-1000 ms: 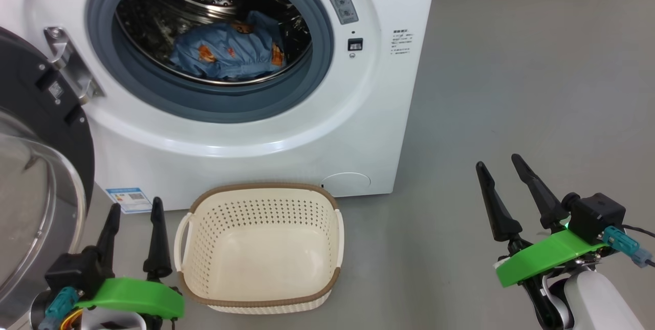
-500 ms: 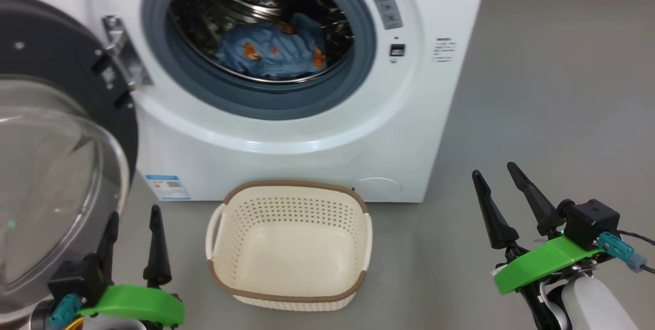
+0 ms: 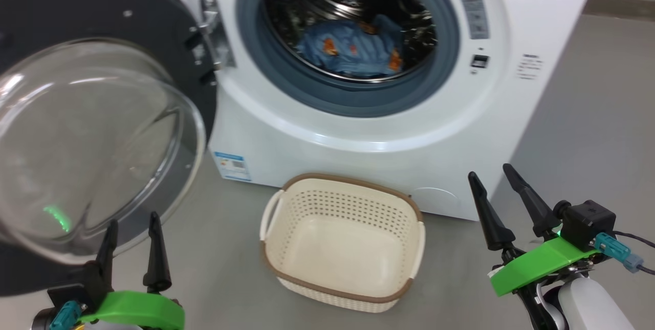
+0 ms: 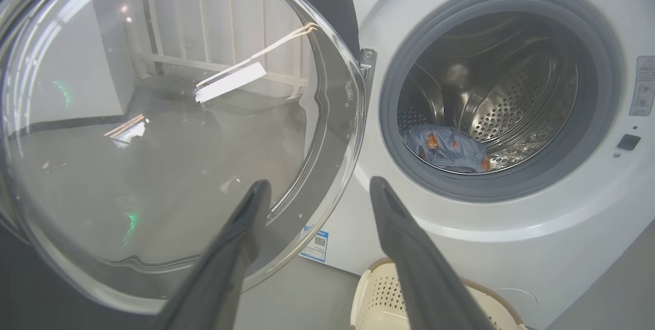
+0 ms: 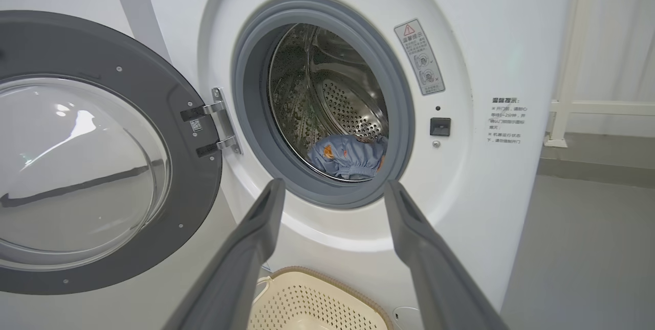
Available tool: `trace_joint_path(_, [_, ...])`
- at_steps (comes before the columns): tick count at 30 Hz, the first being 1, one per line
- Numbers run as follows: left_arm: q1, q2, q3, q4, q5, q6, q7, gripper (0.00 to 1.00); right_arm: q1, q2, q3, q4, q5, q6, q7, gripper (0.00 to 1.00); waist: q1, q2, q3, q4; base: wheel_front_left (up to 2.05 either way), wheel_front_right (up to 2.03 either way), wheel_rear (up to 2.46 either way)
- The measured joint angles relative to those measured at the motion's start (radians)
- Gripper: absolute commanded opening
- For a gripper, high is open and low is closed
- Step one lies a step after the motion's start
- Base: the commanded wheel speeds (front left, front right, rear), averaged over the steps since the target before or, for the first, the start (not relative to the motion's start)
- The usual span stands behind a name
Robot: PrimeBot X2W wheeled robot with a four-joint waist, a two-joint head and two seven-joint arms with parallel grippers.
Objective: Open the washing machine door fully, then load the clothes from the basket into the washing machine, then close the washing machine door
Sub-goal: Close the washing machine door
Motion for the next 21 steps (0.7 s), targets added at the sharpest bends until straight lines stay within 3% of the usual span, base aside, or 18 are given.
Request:
trace_joint_path(10, [0.005,-0.002,0.001,0.002,0.0,0.006,0.0,1.0,0.0,0.0,0.024,-0.002,0.009,0.0,0.0,1.0,0.0,0.0,-0.016,0.12,0.0,0.0,0.0])
trace_joint_path(21, [0.015,-0.002,-0.008,0.003,0.0,0.006,0.0,1.0,0.003,0.003,0.02,-0.002,0.009,0.0,0.0,1.0,0.0,0.0,-0.016,0.205,0.0,0.0,0.0])
